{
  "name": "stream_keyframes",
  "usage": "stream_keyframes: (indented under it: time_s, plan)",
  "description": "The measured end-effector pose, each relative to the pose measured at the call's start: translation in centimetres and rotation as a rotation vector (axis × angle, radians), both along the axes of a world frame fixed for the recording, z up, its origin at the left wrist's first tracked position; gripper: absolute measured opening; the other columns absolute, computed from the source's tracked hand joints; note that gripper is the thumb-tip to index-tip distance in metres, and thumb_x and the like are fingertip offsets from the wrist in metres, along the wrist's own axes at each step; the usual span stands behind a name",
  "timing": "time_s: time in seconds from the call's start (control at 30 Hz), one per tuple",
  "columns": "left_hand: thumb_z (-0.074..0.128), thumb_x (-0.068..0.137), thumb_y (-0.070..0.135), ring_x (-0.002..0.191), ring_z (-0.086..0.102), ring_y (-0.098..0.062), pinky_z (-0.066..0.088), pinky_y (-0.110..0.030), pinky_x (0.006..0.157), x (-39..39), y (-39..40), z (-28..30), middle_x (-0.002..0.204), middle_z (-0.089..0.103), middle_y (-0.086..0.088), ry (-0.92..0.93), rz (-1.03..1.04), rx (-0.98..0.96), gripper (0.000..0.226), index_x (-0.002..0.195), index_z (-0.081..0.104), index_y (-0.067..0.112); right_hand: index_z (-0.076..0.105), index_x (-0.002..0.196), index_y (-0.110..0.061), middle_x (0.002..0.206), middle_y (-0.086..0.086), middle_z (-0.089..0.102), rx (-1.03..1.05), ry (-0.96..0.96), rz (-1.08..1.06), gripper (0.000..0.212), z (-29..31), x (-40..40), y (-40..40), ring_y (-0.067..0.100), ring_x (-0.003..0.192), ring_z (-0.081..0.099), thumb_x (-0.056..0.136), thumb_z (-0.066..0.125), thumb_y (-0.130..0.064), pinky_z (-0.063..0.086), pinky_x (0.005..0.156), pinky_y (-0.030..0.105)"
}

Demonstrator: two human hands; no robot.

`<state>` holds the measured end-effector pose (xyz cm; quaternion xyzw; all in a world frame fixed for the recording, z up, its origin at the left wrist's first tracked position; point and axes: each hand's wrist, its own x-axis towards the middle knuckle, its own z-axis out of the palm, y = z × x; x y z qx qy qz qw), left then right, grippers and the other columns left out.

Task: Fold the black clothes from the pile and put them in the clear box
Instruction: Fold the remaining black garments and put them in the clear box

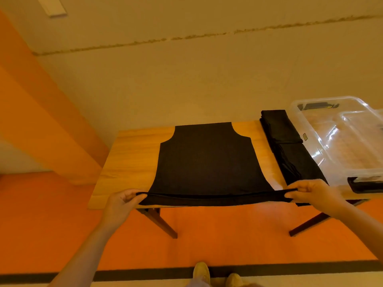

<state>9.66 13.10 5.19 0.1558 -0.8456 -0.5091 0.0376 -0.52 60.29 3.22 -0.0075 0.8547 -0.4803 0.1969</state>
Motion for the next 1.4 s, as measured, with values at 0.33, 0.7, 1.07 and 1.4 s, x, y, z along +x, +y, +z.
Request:
stream_keyframes:
  time_s: [0.33, 0.7, 1.07, 1.4]
  plan:
    - [0.068, 0.085, 0.009, 0.076, 0.071, -0.014, 0.054, -0.016, 0.059, 0.8, 0.3, -2.2, 0.078, 0.074, 0.002, -0.188, -0.007, 0.049, 0.008, 0.087, 0.074, 0.014, 0.072, 0.093, -0.01, 0.081, 0.005, 0.074, 0.061, -0.171, 0.163, 0.013, -0.9, -2.3, 1.0, 0.022, 0.074, 0.071, 0.08, 0.07, -0.009, 0.058, 0.07, 0.03]
    - [0.066, 0.088, 0.012, 0.083, 0.069, -0.009, 0.054, -0.018, 0.066, -9.7, -2.2, -3.9, 0.087, 0.074, -0.001, -0.105, 0.107, 0.074, 0.009, 0.093, 0.072, 0.015, 0.07, 0.097, -0.017, 0.089, 0.0, 0.073, -0.026, -0.025, -0.073, 0.015, -1.4, -11.0, -2.8, 0.014, 0.084, 0.069, 0.086, 0.065, -0.01, 0.051, 0.075, 0.024]
    - [0.062, 0.092, 0.02, 0.094, 0.057, -0.013, 0.042, -0.023, 0.077, -25.5, -4.5, -7.3, 0.102, 0.064, -0.001, -0.177, 0.099, -0.158, 0.024, 0.111, 0.067, 0.007, 0.063, 0.111, -0.002, 0.097, 0.011, 0.066, 0.178, 0.024, -0.232, 0.03, -4.0, -24.4, -7.8, 0.025, 0.089, 0.065, 0.088, 0.066, -0.021, 0.051, 0.075, 0.029]
    - [0.05, 0.098, 0.029, 0.128, 0.046, -0.024, 0.033, -0.041, 0.107, -28.1, -2.5, -11.9, 0.135, 0.053, -0.008, -0.084, -0.009, -0.669, 0.037, 0.13, 0.054, 0.012, 0.047, 0.135, -0.01, 0.134, 0.011, 0.051, 0.506, 0.242, -0.051, 0.043, -8.5, -24.3, -11.3, 0.027, 0.121, 0.05, 0.095, 0.055, -0.025, 0.044, 0.097, 0.038]
